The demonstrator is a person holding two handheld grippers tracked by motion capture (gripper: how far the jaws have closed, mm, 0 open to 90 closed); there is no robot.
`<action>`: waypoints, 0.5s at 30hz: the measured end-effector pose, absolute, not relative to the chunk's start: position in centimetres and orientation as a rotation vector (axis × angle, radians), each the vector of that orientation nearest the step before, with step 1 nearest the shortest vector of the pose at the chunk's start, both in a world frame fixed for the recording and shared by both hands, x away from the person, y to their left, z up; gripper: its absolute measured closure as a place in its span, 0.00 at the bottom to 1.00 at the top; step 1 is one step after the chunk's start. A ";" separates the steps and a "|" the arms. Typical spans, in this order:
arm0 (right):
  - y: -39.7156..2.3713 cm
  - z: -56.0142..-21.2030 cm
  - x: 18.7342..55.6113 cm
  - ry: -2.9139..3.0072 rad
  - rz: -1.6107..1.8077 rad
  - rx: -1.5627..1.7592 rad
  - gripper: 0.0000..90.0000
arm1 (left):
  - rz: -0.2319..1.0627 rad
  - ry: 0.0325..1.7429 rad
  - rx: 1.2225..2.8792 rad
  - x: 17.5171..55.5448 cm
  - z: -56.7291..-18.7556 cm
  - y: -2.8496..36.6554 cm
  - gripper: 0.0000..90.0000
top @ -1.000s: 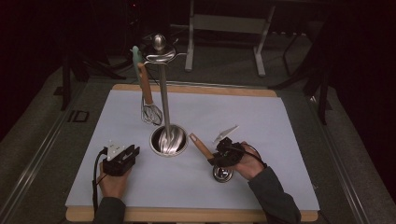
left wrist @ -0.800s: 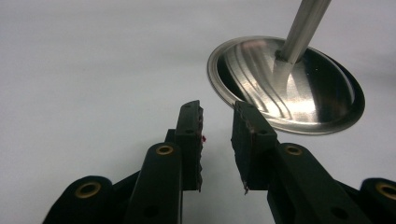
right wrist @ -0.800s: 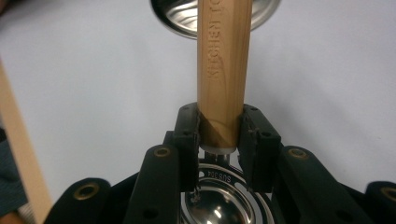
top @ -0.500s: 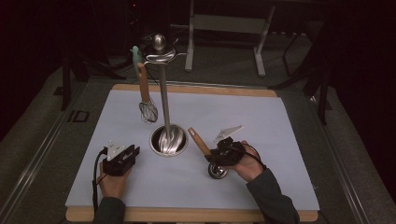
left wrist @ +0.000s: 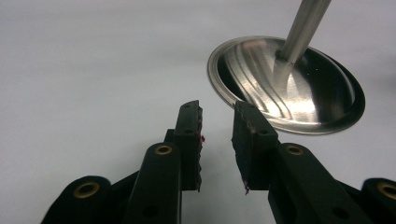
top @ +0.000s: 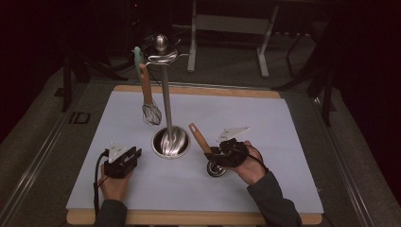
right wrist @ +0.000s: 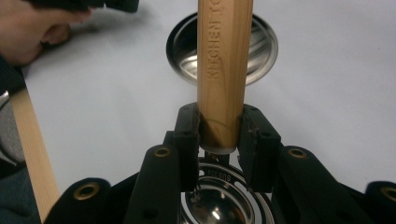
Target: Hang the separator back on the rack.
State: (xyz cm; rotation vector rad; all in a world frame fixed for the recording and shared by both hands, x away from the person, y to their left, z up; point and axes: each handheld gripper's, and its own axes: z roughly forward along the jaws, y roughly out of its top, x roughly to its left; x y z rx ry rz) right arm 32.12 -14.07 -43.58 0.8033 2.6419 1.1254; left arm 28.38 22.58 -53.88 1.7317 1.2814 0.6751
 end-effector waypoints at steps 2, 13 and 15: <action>-14.0 -43.3 32.0 2.624 1.134 0.810 0.79 | 0.674 1.283 1.731 28.4 -53.9 22.6 0.80; -13.5 -41.9 31.2 2.553 1.191 0.776 0.79 | 0.676 1.282 1.731 28.4 -53.9 22.6 0.80; -13.5 -41.7 31.1 2.546 1.199 0.768 0.79 | 0.674 1.282 1.730 28.4 -53.9 22.6 0.80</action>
